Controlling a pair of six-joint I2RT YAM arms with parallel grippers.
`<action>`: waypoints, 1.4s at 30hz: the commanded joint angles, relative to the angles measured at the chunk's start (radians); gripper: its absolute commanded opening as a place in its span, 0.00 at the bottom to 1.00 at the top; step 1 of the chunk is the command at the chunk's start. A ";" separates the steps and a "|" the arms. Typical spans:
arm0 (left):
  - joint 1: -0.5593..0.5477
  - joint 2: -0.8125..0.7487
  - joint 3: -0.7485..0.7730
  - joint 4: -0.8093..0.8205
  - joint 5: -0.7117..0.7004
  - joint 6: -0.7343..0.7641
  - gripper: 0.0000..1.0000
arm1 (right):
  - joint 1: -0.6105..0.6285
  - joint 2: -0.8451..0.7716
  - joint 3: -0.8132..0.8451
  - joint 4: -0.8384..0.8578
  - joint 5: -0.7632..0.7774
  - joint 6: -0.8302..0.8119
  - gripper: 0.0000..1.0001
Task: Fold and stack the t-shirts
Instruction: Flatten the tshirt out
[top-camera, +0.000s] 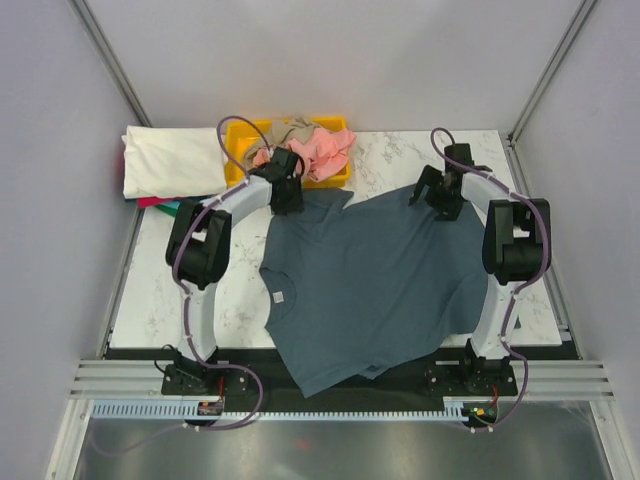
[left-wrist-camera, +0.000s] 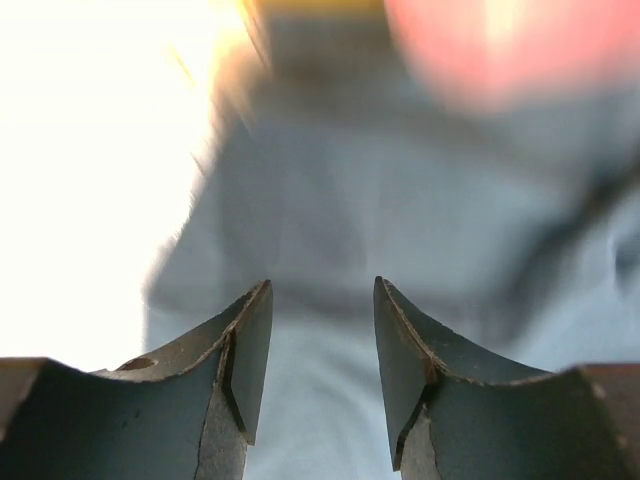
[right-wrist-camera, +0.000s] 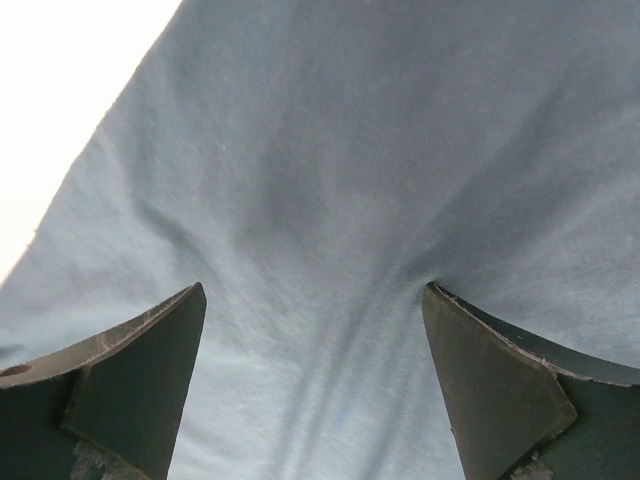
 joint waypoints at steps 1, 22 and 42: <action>0.043 0.078 0.265 -0.102 -0.133 0.137 0.52 | 0.003 0.125 0.063 0.020 -0.093 0.039 0.98; -0.763 -0.872 -0.589 -0.324 -0.205 -0.434 0.58 | 0.008 -0.530 -0.168 -0.147 0.208 -0.064 0.98; -1.004 -0.746 -0.836 -0.058 0.166 -0.636 0.70 | 0.008 -0.767 -0.435 -0.123 0.112 -0.025 0.98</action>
